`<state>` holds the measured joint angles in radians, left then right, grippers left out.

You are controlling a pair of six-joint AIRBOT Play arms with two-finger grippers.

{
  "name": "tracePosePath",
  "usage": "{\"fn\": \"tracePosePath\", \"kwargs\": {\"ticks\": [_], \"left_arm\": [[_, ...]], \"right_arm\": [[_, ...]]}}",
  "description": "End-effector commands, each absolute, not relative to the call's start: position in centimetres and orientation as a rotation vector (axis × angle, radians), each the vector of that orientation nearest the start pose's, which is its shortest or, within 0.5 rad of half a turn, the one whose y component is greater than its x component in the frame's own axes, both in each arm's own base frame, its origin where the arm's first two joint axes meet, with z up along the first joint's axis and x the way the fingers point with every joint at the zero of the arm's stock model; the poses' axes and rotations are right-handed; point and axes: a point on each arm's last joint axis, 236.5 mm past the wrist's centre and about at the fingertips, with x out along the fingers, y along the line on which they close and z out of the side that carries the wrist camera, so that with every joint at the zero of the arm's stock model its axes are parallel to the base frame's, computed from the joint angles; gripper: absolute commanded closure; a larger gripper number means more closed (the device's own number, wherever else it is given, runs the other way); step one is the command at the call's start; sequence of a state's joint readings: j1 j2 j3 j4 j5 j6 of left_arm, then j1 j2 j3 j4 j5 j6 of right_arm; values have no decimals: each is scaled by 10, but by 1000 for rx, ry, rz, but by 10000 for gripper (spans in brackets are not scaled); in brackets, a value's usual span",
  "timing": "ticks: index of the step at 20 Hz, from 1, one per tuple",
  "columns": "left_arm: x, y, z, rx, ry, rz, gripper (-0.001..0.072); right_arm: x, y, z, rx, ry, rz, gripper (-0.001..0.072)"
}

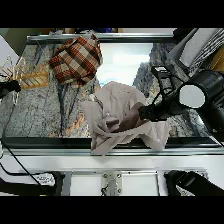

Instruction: Fold the clothes and pants, and hang the long-sleeved shirts on hangers.

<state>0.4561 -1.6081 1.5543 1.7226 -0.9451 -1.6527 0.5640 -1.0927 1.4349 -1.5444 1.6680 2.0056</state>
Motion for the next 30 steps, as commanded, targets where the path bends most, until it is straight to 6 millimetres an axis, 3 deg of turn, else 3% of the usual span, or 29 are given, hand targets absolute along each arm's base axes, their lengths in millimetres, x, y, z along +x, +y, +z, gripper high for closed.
{"fn": "tracePosePath", "kwargs": {"ticks": [1, 4, 9, 12, 16, 22, 25, 27, 28, 30], "left_arm": [[492, 302, 10, -86, 997, 526, -13], [510, 318, -18, 14, 1068, 466, -13], [513, 342, -70, 96, 1193, 467, -13], [520, 345, -95, 156, 1187, 423, -13], [528, 347, -114, 167, 1167, 414, -13], [531, 347, -120, 159, 1159, 416, 11], [531, 347, -119, 158, 1160, 415, 304], [531, 346, -118, 159, 1161, 415, 634], [531, 346, -117, 159, 1160, 415, 692], [531, 346, -115, 158, 1160, 415, 693]], "right_arm": [[255, 169, 137, 4, 1363, 210, 697], [256, 169, 136, 3, 1366, 209, 697], [256, 169, 135, 2, 1368, 208, 697], [256, 169, 135, 2, 1368, 208, 697], [256, 170, 135, 1, 1370, 207, 697], [256, 169, 135, 1, 1370, 207, 697], [256, 169, 135, 1, 1370, 207, 697], [256, 170, 135, 1, 1370, 207, 697], [256, 169, 135, 1, 1370, 207, 697], [256, 170, 135, 2, 1370, 208, 697]]}}
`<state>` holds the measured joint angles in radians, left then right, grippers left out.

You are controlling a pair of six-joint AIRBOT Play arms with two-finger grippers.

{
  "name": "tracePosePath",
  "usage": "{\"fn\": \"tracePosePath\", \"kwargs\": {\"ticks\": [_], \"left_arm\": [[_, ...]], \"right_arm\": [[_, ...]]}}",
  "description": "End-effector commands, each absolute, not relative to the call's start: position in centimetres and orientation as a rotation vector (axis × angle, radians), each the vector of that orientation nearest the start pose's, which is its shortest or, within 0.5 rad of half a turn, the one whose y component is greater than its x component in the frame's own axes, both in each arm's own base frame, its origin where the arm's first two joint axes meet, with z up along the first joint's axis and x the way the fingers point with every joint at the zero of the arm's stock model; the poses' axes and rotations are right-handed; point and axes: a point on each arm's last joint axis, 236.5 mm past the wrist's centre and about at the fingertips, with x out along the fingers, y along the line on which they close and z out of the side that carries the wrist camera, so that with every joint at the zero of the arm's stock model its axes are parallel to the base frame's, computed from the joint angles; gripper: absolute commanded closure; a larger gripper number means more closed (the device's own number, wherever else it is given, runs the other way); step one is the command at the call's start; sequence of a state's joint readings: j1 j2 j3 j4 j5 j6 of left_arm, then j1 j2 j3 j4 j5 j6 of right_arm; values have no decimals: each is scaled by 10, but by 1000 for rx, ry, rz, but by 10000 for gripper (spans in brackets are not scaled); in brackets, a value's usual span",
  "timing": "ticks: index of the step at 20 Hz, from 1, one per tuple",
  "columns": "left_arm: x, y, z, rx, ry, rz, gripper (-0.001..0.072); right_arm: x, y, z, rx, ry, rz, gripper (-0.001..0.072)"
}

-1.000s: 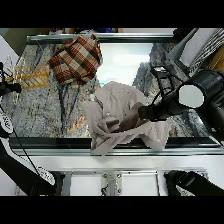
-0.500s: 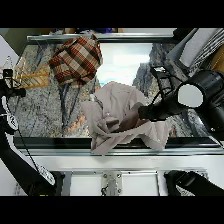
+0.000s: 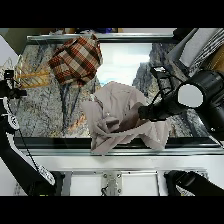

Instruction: Fold the clothes and pants, and hang the long-sleeved shirts on hangers.

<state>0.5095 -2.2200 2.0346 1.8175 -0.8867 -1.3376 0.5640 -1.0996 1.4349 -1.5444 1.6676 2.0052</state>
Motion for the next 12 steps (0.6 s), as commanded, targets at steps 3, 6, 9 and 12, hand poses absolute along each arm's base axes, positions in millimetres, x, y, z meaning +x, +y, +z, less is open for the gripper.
{"fn": "tracePosePath", "kwargs": {"ticks": [3, 6, 9, 12], "left_arm": [[532, 345, -106, 156, 1147, 417, 694], [533, 345, -89, 155, 1126, 427, 695], [534, 341, -69, 133, 1105, 449, 696], [541, 334, -41, 144, 1062, 452, 697]], "right_arm": [[256, 170, 135, 2, 1370, 208, 697], [256, 170, 135, 1, 1370, 207, 697], [256, 170, 135, 1, 1370, 207, 697], [256, 169, 135, 1, 1370, 207, 697]]}}
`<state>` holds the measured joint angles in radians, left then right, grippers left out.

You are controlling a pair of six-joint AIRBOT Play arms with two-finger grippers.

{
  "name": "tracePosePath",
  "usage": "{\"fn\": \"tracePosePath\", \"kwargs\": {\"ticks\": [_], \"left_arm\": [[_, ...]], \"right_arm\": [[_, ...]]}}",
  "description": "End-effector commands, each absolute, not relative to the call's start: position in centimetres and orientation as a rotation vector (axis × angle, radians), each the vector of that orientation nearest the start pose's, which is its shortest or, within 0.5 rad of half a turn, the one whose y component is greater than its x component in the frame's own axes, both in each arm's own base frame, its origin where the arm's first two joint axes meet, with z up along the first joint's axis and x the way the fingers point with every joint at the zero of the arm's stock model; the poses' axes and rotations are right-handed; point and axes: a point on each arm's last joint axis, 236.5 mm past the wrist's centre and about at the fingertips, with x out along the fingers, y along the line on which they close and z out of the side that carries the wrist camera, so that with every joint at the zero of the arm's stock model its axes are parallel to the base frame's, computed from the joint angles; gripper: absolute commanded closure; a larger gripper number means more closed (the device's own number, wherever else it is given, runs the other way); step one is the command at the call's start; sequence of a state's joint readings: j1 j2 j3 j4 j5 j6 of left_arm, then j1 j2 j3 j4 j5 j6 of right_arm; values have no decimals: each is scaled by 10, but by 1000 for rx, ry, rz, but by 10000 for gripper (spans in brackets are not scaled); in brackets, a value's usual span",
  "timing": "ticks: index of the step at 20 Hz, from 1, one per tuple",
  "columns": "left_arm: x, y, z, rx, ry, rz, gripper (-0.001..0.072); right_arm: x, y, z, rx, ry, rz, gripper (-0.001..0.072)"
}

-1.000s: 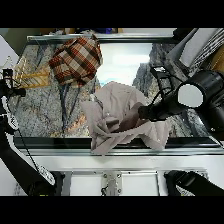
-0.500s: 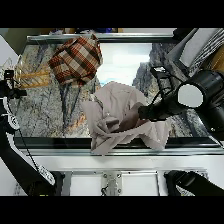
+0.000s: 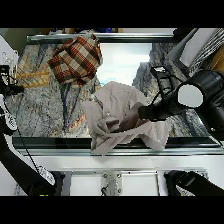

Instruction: Fold the clothes and pants, and hang the long-sleeved shirts on hangers.

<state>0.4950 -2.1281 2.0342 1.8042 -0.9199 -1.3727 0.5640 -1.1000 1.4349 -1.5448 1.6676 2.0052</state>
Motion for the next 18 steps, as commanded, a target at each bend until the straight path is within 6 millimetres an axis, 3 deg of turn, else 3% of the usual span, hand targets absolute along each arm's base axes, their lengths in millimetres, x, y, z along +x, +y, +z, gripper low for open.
{"fn": "tracePosePath", "kwargs": {"ticks": [1, 8, 12, 15, 18], "left_arm": [[544, 331, -31, 151, 1046, 450, 697], [556, 311, 47, 169, 909, 461, 697], [558, 292, 102, 179, 819, 460, 697], [557, 248, 149, 182, 770, 422, 695], [553, 175, 189, 165, 740, 344, 694]], "right_arm": [[256, 169, 135, 1, 1370, 207, 697], [256, 170, 135, 2, 1370, 208, 697], [256, 170, 134, 1, 1370, 207, 697], [256, 170, 134, 1, 1372, 207, 697], [256, 170, 134, 0, 1372, 206, 697]]}}
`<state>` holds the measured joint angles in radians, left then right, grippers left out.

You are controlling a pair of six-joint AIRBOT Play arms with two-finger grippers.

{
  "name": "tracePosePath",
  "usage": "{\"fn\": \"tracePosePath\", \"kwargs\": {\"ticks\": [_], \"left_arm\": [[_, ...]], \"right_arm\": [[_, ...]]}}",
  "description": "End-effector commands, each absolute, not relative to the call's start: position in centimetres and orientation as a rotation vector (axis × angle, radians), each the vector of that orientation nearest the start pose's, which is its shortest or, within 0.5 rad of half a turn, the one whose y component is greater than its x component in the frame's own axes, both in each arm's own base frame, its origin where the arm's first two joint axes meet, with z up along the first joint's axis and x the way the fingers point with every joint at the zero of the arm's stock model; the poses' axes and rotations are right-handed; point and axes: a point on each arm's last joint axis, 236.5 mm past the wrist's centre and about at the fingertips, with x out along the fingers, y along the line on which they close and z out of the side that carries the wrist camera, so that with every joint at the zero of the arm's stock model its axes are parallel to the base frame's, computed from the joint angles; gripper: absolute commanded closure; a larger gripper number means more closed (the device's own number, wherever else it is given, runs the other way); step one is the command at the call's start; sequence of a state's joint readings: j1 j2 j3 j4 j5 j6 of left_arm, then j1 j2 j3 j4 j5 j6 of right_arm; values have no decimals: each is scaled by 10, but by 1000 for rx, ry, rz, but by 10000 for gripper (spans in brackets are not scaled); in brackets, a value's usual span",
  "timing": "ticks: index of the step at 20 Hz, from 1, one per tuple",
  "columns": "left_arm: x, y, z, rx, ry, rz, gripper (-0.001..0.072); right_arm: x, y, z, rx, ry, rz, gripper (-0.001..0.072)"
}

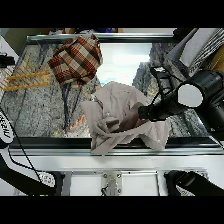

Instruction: Fold the clothes and pants, and hang the long-sleeved shirts on hangers.

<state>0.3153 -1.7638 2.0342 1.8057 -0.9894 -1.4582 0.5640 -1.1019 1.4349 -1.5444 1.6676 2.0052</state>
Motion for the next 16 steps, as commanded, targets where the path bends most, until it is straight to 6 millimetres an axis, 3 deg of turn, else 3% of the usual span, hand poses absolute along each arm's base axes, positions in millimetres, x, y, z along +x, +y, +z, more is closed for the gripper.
{"fn": "tracePosePath", "kwargs": {"ticks": [1, 4, 6, 9, 11, 12, 14, 15, 16], "left_arm": [[552, 149, 202, 170, 725, 309, 693], [547, 69, 239, 210, 659, 184, 693], [534, 18, 252, 285, 661, 66, 693], [499, -73, 241, 463, 713, -346, 693], [456, -120, 221, 535, 786, -661, 693], [431, -133, 210, 555, 841, -800, 693], [392, -136, 192, 576, 949, -989, 694], [381, -130, 185, 570, 1013, -1017, 693], [385, -127, 182, 556, 1010, -1003, 693]], "right_arm": [[256, 170, 134, 1, 1372, 207, 697], [256, 170, 134, 1, 1372, 206, 697], [256, 170, 134, 1, 1372, 206, 697], [256, 170, 134, 1, 1372, 207, 697], [256, 170, 134, 1, 1372, 206, 697], [256, 170, 134, 1, 1372, 206, 697], [256, 170, 134, 1, 1372, 207, 697], [256, 170, 134, 0, 1372, 206, 697], [256, 170, 134, 1, 1372, 206, 697]]}}
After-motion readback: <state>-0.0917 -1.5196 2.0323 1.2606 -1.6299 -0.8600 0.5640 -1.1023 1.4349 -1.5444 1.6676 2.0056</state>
